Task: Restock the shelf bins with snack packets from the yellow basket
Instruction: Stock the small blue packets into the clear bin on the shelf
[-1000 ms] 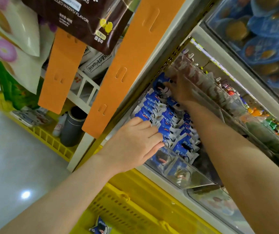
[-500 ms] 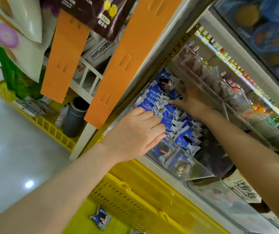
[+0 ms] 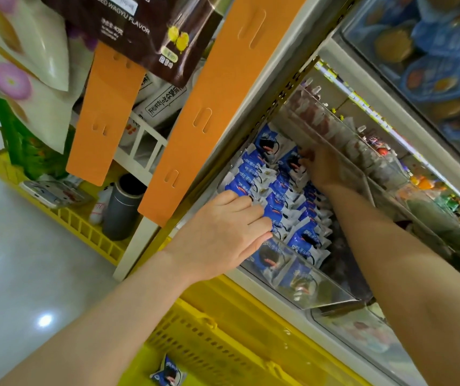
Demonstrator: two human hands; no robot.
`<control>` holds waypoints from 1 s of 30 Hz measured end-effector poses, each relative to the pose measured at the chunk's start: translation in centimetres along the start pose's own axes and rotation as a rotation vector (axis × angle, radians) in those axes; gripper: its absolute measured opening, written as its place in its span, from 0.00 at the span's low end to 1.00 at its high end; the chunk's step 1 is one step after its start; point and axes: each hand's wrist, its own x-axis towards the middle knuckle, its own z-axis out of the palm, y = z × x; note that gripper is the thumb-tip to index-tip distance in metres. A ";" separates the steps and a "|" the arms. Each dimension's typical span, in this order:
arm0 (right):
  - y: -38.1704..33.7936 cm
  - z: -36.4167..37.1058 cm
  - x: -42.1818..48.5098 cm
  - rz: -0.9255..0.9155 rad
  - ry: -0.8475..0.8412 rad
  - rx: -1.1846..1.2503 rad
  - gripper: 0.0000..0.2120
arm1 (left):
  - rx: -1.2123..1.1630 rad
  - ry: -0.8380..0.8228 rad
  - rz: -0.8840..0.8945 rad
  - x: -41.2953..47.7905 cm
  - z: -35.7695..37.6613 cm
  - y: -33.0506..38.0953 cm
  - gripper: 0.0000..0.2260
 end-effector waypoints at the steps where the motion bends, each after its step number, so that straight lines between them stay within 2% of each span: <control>1: 0.0 0.2 -0.1 -0.006 0.015 -0.012 0.10 | -0.003 -0.007 -0.002 0.0 0.0 0.0 0.13; 7: -3.2 -1.4 -3.5 -0.042 -0.007 0.095 0.12 | -0.032 -0.104 -0.064 0.0 -0.8 0.5 0.15; 10: -5.2 -3.3 -8.6 -0.123 -0.036 0.150 0.15 | 0.033 -0.140 -0.125 0.0 -1.3 1.4 0.17; 14: -6.2 -5.5 -17.3 -0.128 -0.149 0.271 0.17 | 0.130 -0.196 -0.270 0.0 -1.7 3.3 0.19; 17: -5.2 -5.9 -22.5 -0.143 -0.211 0.234 0.18 | 0.131 -0.203 -0.345 -0.1 -2.2 4.4 0.18; 19: -4.0 -5.8 -25.3 -0.196 -0.172 0.141 0.19 | 0.126 -0.208 -0.372 -0.5 -2.6 5.0 0.16; 22: -2.6 -5.6 -28.3 -0.293 -0.026 0.071 0.19 | 0.098 -0.223 -0.359 -1.3 -3.5 6.7 0.16; 25: -1.5 -4.7 -31.3 -0.415 0.077 0.069 0.19 | 0.105 -0.135 -0.294 -3.0 -4.0 8.4 0.12; 27: -1.3 -3.5 -33.6 -0.435 0.055 0.137 0.18 | 0.094 -0.099 -0.315 -5.1 -3.7 9.2 0.09; 30: -1.1 -0.5 -36.4 -0.398 -0.022 0.216 0.18 | 0.095 -0.190 -0.422 -9.4 -2.3 9.2 0.08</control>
